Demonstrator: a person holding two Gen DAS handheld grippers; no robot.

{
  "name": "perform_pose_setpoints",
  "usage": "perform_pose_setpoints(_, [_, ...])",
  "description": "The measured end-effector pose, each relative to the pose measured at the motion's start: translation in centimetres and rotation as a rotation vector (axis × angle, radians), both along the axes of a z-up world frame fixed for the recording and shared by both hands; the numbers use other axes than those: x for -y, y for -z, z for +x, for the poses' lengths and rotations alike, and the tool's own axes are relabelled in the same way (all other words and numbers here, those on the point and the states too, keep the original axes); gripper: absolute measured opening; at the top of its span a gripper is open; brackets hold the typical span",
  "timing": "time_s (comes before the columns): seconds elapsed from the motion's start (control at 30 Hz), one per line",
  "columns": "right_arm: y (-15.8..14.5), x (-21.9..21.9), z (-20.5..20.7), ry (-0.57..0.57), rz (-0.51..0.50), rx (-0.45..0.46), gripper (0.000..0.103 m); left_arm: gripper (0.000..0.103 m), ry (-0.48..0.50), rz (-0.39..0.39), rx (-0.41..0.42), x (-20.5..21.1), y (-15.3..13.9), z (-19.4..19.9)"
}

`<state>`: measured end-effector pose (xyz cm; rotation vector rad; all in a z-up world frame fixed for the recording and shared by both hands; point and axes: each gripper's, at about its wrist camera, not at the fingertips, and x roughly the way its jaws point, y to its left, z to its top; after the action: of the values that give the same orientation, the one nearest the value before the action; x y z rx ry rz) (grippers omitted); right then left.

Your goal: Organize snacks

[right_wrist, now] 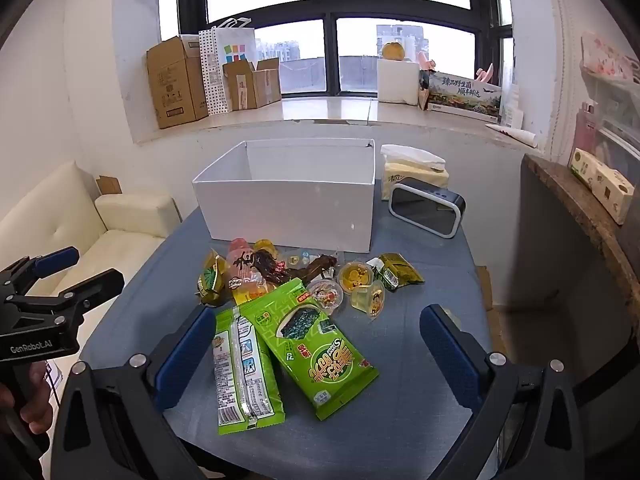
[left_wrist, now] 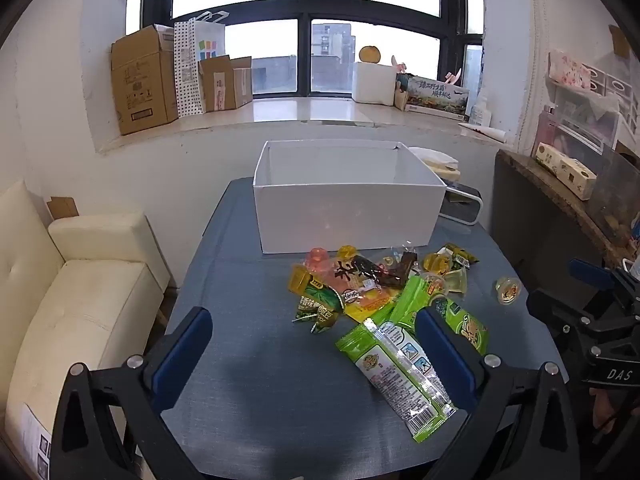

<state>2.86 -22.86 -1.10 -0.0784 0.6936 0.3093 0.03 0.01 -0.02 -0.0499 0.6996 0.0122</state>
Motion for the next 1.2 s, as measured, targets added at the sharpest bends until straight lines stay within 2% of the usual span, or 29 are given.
perform_pose_setpoints(1.2, [-0.48, 0.03, -0.46, -0.007, -0.004, 0.018, 0.103, 0.103, 0.031, -0.005, 0.019, 0.37, -0.90, -0.54])
